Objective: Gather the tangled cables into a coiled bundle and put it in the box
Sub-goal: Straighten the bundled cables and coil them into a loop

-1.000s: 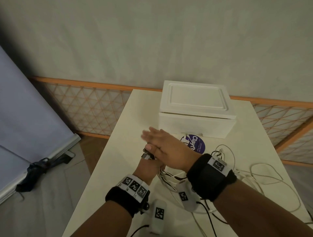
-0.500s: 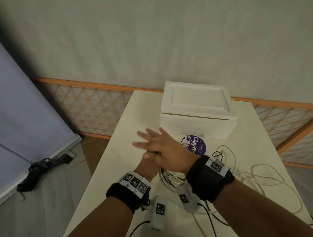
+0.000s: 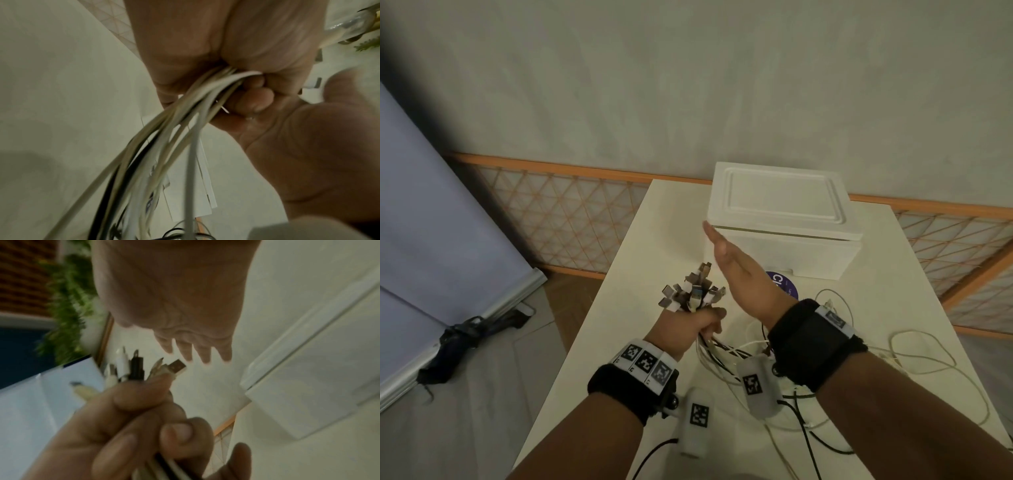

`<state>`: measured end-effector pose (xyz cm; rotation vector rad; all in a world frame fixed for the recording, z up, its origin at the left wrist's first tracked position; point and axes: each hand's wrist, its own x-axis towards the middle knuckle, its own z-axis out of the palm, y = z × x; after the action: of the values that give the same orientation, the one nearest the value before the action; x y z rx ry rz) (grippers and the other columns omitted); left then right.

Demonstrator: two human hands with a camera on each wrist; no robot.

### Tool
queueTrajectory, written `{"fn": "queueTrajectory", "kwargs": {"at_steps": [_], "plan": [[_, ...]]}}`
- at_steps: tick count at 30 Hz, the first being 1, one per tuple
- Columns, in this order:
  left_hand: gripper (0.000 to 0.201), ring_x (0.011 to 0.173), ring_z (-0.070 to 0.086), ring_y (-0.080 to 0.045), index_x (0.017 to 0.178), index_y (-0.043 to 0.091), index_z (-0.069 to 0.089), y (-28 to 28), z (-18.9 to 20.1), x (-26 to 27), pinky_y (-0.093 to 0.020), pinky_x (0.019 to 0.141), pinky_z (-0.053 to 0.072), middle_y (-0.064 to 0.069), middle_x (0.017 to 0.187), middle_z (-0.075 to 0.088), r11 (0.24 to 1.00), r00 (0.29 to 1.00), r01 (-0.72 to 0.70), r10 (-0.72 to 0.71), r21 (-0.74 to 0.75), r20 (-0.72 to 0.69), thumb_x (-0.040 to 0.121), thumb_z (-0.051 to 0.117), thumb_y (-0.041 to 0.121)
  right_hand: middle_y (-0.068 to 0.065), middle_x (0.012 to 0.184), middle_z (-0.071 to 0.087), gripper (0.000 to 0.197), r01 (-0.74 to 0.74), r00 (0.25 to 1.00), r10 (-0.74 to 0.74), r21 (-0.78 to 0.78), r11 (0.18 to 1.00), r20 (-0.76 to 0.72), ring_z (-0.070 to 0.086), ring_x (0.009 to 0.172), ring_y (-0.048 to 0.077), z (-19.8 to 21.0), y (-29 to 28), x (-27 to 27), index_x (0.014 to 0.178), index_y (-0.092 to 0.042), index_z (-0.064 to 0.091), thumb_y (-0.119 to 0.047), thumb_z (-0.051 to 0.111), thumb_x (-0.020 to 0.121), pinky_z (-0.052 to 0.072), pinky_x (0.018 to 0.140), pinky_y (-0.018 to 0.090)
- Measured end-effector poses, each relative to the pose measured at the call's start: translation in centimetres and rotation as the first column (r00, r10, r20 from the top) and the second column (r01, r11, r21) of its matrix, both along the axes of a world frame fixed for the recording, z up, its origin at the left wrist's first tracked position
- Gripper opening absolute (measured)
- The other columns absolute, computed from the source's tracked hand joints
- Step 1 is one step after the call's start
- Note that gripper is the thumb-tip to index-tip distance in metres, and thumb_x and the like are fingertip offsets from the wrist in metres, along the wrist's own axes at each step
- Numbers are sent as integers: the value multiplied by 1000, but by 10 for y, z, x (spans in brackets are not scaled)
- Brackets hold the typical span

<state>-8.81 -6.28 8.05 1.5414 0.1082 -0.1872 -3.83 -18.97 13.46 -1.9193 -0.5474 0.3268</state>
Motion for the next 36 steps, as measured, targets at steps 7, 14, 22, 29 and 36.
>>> {"fn": "queueTrajectory", "kwargs": {"at_steps": [7,14,22,29,36], "plan": [[11,53,60,-19,73,6,63,-8,6,-3,-27,57,48,-6,58,63,999,997,33,-30,-35,77,83,68,4,-2,119,66,44,63,979,-24,193,979,-201,63,105,3,5,14,-5,126,-15,60,-41,38,98,47,92,16],[16,53,59,9,65,19,55,-9,5,-4,-10,54,46,23,48,60,989,1000,11,-13,151,16,79,57,10,-1,142,50,37,-189,907,276,-276,942,319,40,132,7,-6,15,-12,129,-14,58,-30,42,101,28,110,19],[20,71,63,-14,98,8,62,-16,3,0,-30,68,50,-2,85,63,994,998,-9,15,111,-54,79,68,8,-3,156,19,69,-205,940,266,-268,941,215,13,143,11,4,2,1,148,-32,25,-48,57,89,12,115,30],[14,55,59,-17,76,15,62,-8,-8,1,-30,59,47,4,61,62,986,986,-162,164,42,-40,69,72,8,-14,79,56,12,7,913,143,-365,931,383,50,70,1,14,-5,4,97,-20,72,-24,65,88,37,67,14],[21,58,60,-18,75,11,62,-10,-9,0,-27,55,51,-2,66,62,993,997,-71,75,96,-34,79,68,-8,1,106,68,23,-63,839,331,-526,848,432,57,100,15,22,1,-5,111,-14,68,-17,56,92,42,89,28]]}}
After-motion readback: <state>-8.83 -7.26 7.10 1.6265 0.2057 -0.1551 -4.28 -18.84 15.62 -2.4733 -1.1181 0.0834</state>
